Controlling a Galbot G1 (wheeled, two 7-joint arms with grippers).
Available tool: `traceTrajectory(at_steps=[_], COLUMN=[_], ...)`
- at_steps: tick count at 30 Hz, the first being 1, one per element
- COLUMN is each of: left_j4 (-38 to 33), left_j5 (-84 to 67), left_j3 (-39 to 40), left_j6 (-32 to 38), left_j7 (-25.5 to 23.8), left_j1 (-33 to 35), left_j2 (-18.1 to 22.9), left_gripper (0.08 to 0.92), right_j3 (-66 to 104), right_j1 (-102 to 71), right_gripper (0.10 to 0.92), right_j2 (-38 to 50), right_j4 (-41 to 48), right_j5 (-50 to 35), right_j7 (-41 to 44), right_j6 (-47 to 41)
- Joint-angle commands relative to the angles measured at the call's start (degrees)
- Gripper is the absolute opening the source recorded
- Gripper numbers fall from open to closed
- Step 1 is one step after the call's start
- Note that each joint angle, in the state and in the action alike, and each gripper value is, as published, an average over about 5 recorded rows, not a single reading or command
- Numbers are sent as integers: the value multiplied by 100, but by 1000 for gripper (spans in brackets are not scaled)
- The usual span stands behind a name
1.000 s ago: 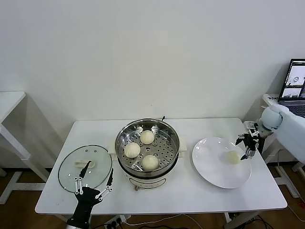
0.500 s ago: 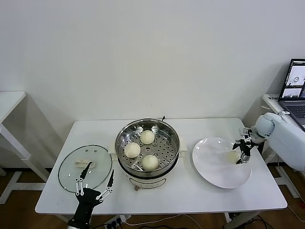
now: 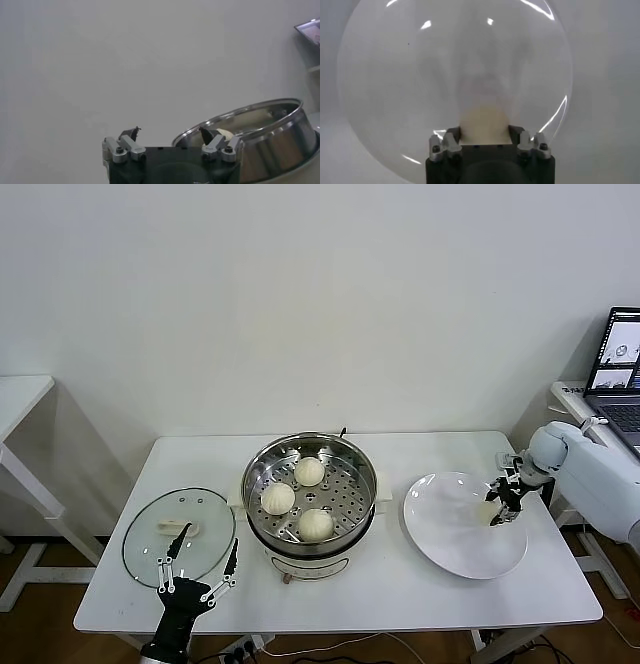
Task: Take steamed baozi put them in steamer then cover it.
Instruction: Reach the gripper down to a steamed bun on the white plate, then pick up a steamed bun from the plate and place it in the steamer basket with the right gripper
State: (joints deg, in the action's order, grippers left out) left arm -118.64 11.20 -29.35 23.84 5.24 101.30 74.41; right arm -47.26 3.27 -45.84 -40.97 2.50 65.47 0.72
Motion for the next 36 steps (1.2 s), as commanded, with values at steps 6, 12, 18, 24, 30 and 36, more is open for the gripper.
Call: traceTrajectory(at_steps=[6,12,18,24,30,36], left_j4=[-18,-58,-64,-100,-110,-101], left_j5=[-10,-21,-29,-35,-40,-50], left_j3=[48,95,112,123,116,83], left_j6=[-29,-64,-77,-114,-99,-75], left_j7=[8,26,54,81,100,114], left_j1=[-67,-111,-119,-149,-152,-150], left_j2=[-24,-32,-71,-81,-74,-61], left_gripper=[823,823,823,823,823,823], right_j3=[-1380,-3045,-3834,-3963,-4017,-4078], right_j1=[1952,3773,4708,4740,4445,4079], right_gripper=[622,628,628,628,629,629], right_j2=[143,-189,-763,-1343,-2005,-2488], right_j4=[-1043,-2028,-2927,-3470,-3411,-3162], right_j5=[-876,-2384,-3660,-4174,-4108,-3952], right_j7=[920,1262,960,405,67,-114], right_j6=[-73,-406,-999,-1421,-1565,-1624])
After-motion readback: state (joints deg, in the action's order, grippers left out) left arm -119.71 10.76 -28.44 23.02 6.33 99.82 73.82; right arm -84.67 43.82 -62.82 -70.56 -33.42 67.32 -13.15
